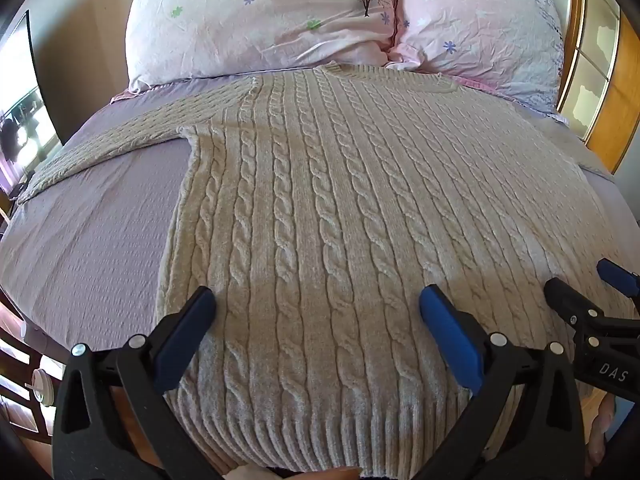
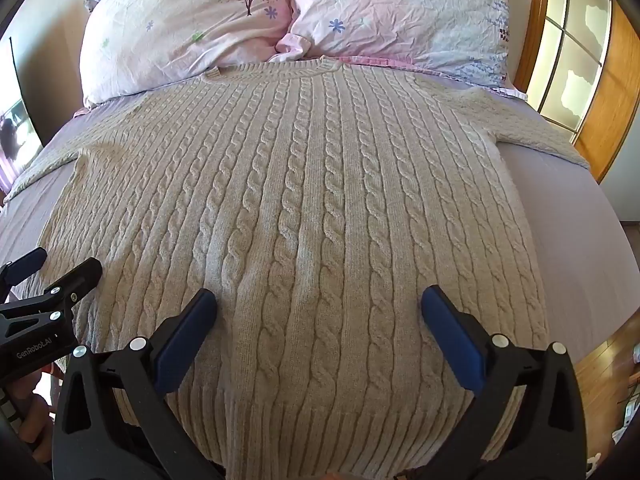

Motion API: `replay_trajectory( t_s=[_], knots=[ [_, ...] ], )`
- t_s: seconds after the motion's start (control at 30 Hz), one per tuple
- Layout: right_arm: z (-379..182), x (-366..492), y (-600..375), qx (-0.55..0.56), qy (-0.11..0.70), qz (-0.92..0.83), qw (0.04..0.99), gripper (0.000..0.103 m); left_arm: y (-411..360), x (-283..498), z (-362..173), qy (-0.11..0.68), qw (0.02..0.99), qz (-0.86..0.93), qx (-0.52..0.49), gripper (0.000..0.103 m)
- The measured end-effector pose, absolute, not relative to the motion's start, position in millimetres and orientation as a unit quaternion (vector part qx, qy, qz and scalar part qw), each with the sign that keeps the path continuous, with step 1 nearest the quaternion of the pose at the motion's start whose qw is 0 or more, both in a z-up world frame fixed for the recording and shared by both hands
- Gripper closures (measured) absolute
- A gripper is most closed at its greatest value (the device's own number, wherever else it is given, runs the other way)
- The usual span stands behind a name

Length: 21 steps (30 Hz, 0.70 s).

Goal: Fold small clothes

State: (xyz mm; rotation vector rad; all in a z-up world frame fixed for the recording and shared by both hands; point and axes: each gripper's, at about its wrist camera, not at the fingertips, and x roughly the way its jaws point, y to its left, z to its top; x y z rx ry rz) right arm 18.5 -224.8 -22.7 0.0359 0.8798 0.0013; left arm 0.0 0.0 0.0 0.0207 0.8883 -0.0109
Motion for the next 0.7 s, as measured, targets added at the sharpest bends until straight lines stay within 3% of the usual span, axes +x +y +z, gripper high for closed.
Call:
replay_trajectory(
  t_s=[0.7],
  knots=[
    [-23.4,19.1,-224.5,0.017,0.429,0.0,0.903,0.001,0.0,0.0,0.0,0.43,0.903,-0.005,0.01,0.002]
  ],
)
